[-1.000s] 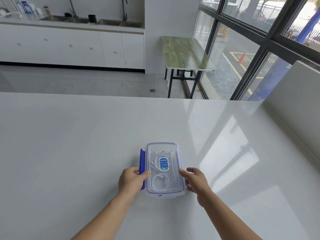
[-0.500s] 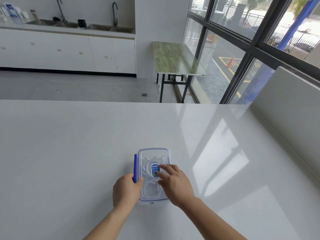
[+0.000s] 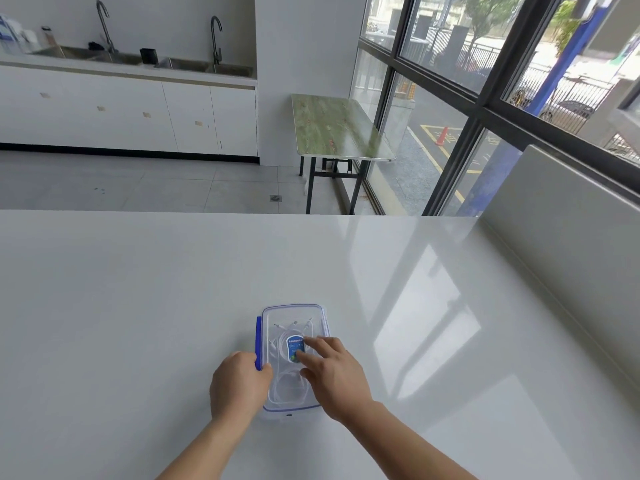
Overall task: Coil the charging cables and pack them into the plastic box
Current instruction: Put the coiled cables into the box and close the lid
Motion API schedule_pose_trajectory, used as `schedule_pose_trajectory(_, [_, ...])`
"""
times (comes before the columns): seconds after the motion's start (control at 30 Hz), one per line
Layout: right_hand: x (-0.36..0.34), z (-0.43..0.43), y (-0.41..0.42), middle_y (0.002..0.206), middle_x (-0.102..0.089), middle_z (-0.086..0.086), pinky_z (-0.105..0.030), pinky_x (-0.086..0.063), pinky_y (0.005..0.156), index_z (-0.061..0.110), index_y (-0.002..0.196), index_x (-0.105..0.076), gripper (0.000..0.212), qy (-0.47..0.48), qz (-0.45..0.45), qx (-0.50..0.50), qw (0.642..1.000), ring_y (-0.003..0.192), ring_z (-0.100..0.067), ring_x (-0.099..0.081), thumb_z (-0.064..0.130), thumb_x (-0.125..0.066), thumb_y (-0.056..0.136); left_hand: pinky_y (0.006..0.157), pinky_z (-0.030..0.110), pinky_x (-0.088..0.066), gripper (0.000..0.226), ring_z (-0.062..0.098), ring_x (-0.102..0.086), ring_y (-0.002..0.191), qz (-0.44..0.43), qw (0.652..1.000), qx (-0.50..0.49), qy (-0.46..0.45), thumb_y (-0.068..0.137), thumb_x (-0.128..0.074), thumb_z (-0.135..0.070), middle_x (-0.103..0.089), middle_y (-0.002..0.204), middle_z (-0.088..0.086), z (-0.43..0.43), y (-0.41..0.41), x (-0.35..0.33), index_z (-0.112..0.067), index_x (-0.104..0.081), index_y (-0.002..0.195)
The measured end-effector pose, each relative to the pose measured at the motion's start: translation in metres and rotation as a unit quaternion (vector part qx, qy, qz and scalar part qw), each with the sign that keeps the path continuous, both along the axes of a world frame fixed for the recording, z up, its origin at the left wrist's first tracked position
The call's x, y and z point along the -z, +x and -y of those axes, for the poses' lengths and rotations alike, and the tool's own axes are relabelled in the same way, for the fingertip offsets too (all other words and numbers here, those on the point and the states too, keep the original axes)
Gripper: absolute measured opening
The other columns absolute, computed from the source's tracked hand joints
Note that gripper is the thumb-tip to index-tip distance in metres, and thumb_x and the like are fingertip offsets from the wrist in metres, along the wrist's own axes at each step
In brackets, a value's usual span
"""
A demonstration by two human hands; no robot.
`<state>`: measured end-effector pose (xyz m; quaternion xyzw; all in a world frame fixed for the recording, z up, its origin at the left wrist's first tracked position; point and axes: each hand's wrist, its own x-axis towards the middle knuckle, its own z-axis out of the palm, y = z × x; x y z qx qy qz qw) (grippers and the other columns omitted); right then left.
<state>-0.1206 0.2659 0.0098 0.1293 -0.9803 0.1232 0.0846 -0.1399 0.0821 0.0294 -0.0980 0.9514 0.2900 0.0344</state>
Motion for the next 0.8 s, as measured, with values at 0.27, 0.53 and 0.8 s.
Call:
schedule_pose_trajectory(0.27, [-0.001,-0.004,0.008,0.150,-0.048,0.000,-0.031,-0.038,0.110,0.024,0.138,-0.055,0.045,-0.196,0.056,0.135,0.970,0.136,-0.023,-0.040,0.030,-0.062,0.094,0.088,0.036,-0.048,0.053,0.031,-0.060,0.114,0.035,0.999,0.016,0.019,0.091,-0.059,-0.039,-0.059,0.127,0.011,0.001,-0.002,-0.008,-0.013,-0.045,0.135])
schedule_pose_trajectory(0.53, [0.003,-0.027,0.010,0.084,-0.061,-0.009,-0.035,-0.052,0.068,-0.003,0.088,-0.065,0.076,-0.549,0.342,0.328,0.689,0.071,-0.023,-0.059,0.067,-0.078,0.062,0.091,0.033,-0.052,0.070,0.021,-0.057,0.118,0.052,0.989,0.131,-0.033,0.081,-0.064,-0.061,-0.042,0.140,-0.001,-0.009,-0.006,-0.010,-0.041,-0.041,0.144])
schedule_pose_trajectory(0.8, [-0.007,-0.019,0.011,0.073,-0.076,-0.003,-0.040,-0.056,0.061,0.020,0.087,-0.076,0.026,-0.466,0.235,0.318,0.791,0.062,-0.019,-0.068,0.040,-0.081,0.071,0.091,0.035,-0.053,0.054,0.021,-0.055,0.116,0.055,0.991,0.117,-0.016,0.084,-0.068,-0.050,-0.041,0.129,-0.001,-0.016,-0.007,-0.009,-0.050,-0.050,0.135])
